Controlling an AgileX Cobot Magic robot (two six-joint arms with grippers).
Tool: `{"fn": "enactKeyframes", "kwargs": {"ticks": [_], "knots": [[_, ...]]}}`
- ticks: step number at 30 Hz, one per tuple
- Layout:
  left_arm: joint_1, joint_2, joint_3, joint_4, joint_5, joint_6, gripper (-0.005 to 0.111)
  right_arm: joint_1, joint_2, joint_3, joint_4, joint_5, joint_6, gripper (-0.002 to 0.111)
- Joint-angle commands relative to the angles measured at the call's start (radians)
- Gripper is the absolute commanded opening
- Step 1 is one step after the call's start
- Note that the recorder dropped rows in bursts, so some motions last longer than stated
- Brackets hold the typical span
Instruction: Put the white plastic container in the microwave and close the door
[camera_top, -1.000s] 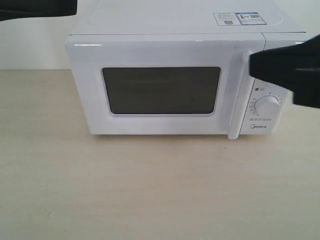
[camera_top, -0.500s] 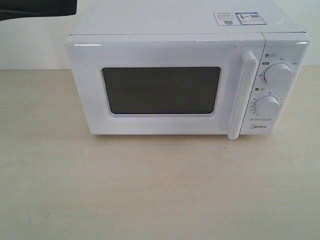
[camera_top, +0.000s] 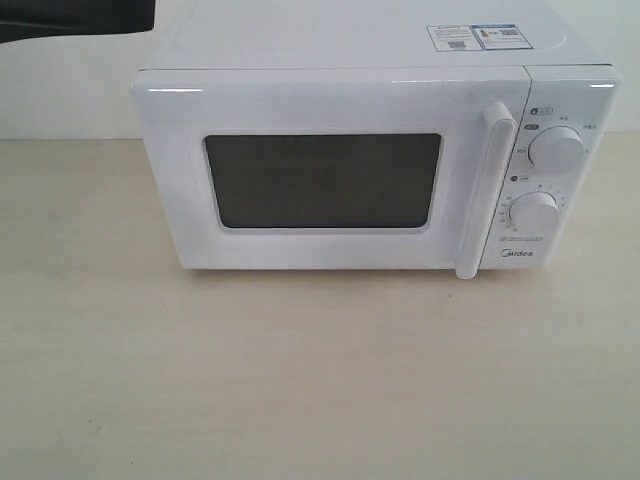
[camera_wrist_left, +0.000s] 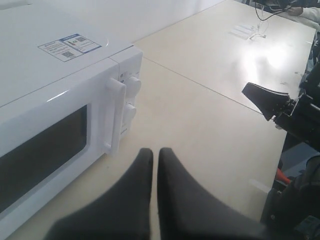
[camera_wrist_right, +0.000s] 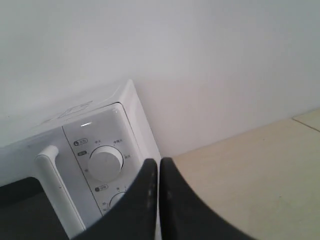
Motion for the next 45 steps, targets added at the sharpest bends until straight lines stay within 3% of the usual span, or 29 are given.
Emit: {"fn": "enactKeyframes", "kwargs": {"ticks": [1,4,6,16,45], "knots": [[-0.003,-0.004,0.003,-0.003,-0.001,-0.009,0.004,-0.003,-0.02,0.004,-0.084,0.035,0.016,0.001],[-0.003,-0.004,0.003,-0.003,-0.001,-0.009,0.004,-0.003,-0.02,0.004,-0.451,0.102,0.278,0.001],[-0.003,-0.004,0.003,-0.003,-0.001,-0.009,0.004,-0.003,-0.02,0.004,-0.555,0.117,0.394,0.001],[-0.003,-0.004,0.003,-0.003,-0.001,-0.009,0.004,-0.003,-0.02,0.004,-0.559,0.365,0.364,0.001],[-0.008,-0.024,0.001,0.026,0.011,-0.009,0.004,-0.003,-0.02,0.004,-0.544,0.361,0.368,0.001]]}}
